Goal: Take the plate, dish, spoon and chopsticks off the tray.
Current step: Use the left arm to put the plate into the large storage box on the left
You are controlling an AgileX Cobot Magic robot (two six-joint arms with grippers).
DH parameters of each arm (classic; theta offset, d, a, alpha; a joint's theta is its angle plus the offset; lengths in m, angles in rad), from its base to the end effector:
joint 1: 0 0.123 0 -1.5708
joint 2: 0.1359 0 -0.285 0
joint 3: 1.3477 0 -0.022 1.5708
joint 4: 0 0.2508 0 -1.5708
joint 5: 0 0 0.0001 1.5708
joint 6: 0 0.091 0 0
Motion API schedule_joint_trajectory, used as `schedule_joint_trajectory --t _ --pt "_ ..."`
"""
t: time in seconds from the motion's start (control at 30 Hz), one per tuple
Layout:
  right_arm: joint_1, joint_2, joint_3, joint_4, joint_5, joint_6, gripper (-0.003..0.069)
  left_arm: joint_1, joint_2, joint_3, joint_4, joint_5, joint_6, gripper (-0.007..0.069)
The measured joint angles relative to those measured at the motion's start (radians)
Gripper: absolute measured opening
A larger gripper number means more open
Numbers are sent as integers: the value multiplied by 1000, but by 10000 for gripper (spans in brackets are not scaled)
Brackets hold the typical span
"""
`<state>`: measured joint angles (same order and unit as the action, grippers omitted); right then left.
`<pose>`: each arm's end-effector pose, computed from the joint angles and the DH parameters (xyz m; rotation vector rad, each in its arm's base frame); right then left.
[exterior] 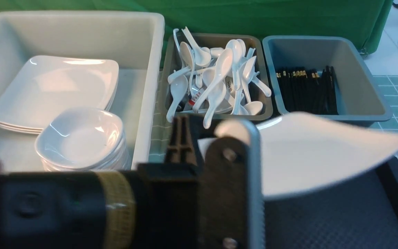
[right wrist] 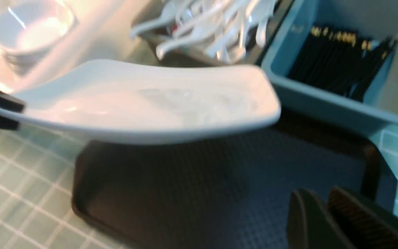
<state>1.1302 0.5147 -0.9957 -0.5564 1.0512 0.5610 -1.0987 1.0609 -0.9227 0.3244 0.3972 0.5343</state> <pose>0.0578 0.0246 0.4168 -0.5350 1.8853 0.4532 0.1144 -0.1993 0.3598 1.5975 1.1985 -0.0460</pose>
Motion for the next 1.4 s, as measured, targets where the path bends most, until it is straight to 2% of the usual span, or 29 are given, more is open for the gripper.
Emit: schedule_joint_trajectory --t 0.1,0.23,0.3,0.53,0.67,0.97,1.23,1.4 --pt "0 14 -7 -7 -65 4 119 56 -64 -24 52 15 -37 31" --pt "0 93 -39 -16 -111 -20 36 227 -95 -89 162 81 -73 31" --pt "0 145 -59 -17 -159 -52 24 345 -93 -102 208 97 -74 31" --pt "0 255 -91 -8 -260 -154 23 757 79 -106 220 101 -64 31" --pt "0 271 -92 36 -260 -216 23 885 210 -106 227 89 -40 31" --pt "0 271 -92 192 -247 -370 23 980 459 -159 267 46 -40 31" --pt "0 271 -92 208 -241 -377 23 981 545 -192 297 -23 -24 31" --pt "0 271 -92 290 -241 -395 23 981 604 -197 330 -36 -17 26"
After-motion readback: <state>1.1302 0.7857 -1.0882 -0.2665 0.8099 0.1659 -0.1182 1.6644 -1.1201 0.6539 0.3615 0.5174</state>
